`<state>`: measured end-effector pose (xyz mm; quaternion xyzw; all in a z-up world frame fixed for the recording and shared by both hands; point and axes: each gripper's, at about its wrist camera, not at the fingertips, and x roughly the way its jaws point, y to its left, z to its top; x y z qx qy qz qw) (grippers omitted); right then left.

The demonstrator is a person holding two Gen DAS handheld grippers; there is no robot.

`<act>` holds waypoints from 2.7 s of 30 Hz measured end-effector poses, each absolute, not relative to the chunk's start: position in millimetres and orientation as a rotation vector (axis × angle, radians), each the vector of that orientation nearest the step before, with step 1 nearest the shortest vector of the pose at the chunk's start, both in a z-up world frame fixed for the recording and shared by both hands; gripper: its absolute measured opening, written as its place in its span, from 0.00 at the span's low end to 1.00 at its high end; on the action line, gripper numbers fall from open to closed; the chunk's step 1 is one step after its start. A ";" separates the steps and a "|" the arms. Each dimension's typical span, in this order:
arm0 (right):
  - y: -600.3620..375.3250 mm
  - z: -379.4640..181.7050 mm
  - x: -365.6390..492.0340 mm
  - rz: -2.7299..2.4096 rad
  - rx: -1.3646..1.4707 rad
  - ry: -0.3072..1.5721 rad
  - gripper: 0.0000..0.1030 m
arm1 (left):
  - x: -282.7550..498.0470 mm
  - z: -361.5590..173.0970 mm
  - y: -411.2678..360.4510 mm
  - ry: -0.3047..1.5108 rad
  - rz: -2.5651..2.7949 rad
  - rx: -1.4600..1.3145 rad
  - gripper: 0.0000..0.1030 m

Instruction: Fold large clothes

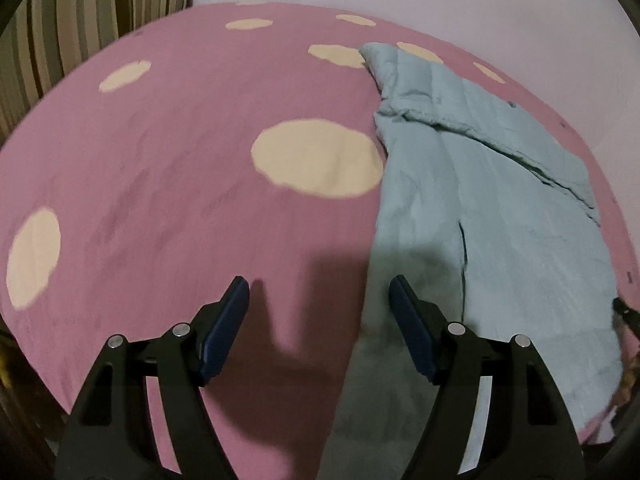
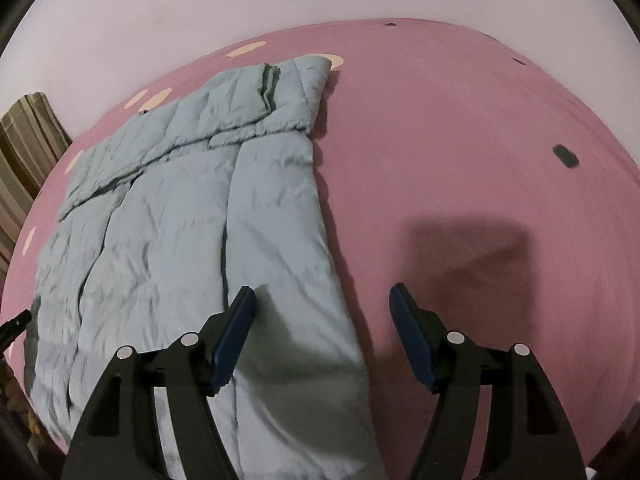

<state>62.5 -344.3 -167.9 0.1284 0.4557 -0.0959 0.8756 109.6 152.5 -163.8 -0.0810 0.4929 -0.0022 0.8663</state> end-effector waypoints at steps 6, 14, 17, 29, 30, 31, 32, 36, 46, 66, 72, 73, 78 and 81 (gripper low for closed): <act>-348.4 -175.2 37.9 -0.188 0.286 0.963 0.70 | 89.0 -169.5 153.7 1.052 -0.080 -0.206 0.70; -344.9 -178.8 7.9 -0.163 0.289 0.973 0.70 | 65.3 -171.5 147.9 1.065 -0.161 -0.186 0.70; -340.1 -179.8 -2.6 -0.156 0.281 0.976 0.70 | 55.4 -171.4 142.0 1.073 -0.183 -0.164 0.70; -323.9 -180.7 -29.5 -0.131 0.220 0.968 0.53 | 38.8 -174.0 136.8 1.076 -0.239 -0.137 0.69; -323.4 -180.8 -30.0 -0.124 0.223 0.969 0.50 | 38.2 -174.1 136.8 1.077 -0.242 -0.140 0.69; -322.8 -180.8 -30.5 -0.122 0.222 0.969 0.48 | 37.8 -174.0 136.7 1.079 -0.245 -0.145 0.69; -321.8 -180.9 -30.6 -0.119 0.217 0.969 0.47 | 38.1 -173.8 136.7 1.082 -0.248 -0.151 0.67; -318.7 -180.6 -32.5 -0.112 0.215 0.967 0.39 | 33.7 -173.0 136.6 1.098 -0.281 -0.188 0.57; -313.9 -178.9 -36.6 -0.082 0.216 0.954 0.16 | 27.4 -171.4 140.7 1.102 -0.281 -0.238 0.25; -349.4 -128.0 14.9 0.050 0.497 0.827 0.05 | 92.1 -90.3 130.6 0.877 -0.281 -0.265 0.05; -360.6 -131.0 84.5 0.050 0.548 0.840 0.05 | 159.4 -108.6 125.7 0.909 -0.254 -0.278 0.05; -361.6 -136.0 98.0 0.040 0.553 0.853 0.05 | 167.8 -114.2 125.7 0.918 -0.248 -0.277 0.05; -360.2 -165.7 141.1 -0.013 0.559 0.932 0.05 | 213.3 -154.3 121.3 0.994 -0.205 -0.251 0.05; -359.2 -177.0 152.5 -0.021 0.569 0.955 0.06 | 228.1 -169.1 121.5 1.029 -0.220 -0.261 0.05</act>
